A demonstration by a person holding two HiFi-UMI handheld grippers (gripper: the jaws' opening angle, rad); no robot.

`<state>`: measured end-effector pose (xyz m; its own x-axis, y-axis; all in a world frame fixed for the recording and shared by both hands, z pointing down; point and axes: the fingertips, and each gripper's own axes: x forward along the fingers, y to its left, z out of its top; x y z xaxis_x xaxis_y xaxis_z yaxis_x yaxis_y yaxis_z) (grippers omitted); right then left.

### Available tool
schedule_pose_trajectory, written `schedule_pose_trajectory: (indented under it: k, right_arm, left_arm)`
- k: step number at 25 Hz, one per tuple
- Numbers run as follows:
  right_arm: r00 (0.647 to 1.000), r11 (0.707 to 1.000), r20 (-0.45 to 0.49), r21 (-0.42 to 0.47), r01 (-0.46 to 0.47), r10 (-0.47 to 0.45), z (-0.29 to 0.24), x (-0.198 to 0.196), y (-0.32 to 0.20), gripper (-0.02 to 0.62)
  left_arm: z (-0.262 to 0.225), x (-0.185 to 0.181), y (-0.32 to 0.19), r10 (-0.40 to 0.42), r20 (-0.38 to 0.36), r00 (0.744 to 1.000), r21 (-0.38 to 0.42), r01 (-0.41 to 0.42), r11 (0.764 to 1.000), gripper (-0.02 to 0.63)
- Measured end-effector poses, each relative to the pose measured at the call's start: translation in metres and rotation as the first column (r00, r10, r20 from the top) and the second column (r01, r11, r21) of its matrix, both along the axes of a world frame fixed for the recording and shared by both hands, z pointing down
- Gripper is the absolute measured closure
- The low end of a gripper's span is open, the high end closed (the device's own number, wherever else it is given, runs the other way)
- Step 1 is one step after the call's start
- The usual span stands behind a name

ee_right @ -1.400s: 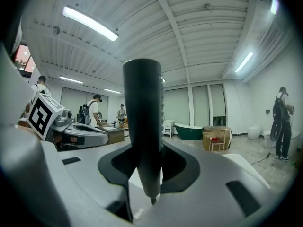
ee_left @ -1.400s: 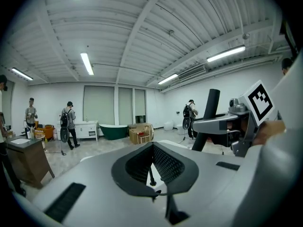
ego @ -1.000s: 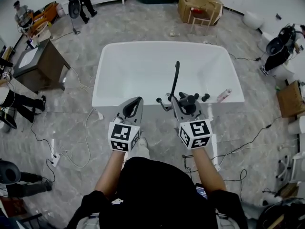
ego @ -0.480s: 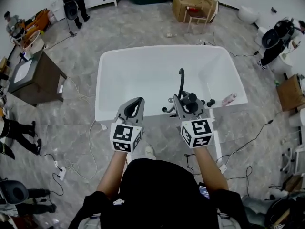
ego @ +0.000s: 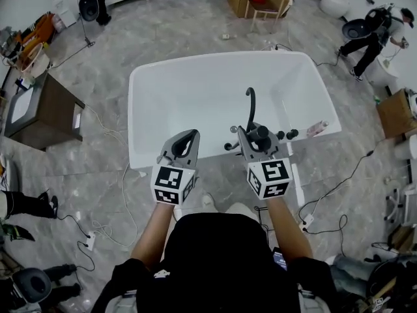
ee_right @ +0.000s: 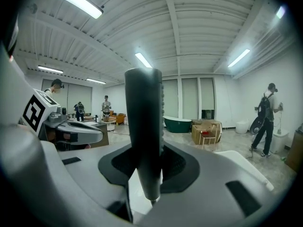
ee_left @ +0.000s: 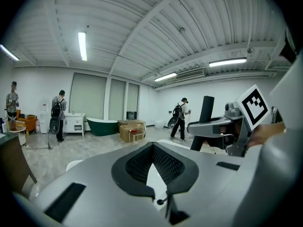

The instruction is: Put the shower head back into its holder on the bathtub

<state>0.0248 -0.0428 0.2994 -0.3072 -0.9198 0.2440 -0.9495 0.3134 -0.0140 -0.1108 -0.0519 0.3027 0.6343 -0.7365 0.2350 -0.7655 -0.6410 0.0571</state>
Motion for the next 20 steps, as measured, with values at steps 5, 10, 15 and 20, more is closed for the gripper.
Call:
schedule_pose_trajectory:
  k: [5,10,15,20]
  right_arm:
    - [1.000,1.000,0.007,-0.016,0.006,-0.006,0.007,0.001,-0.016,0.481]
    - [1.000,0.999,0.019,-0.040,-0.001,0.002,0.023,0.015,-0.031,0.482]
    - [1.000,0.996,0.030,-0.091,0.006,-0.003,0.050,0.028,-0.042,0.483]
    - [0.999,0.990,0.031,-0.138,0.015,-0.011,0.076,0.036,-0.058,0.491]
  left_arm:
    - [0.013,0.004,-0.015,0.019,0.025,1.000,-0.031,-0.018,0.999,0.591]
    - [0.032,0.015,-0.029,0.031,0.059,0.998,-0.051,-0.028,0.998,0.592]
    - [0.058,0.029,-0.038,0.035,0.067,0.997,-0.106,-0.027,0.994,0.591]
    - [0.078,0.042,-0.049,0.036,0.061,0.997,-0.157,-0.026,0.987,0.591]
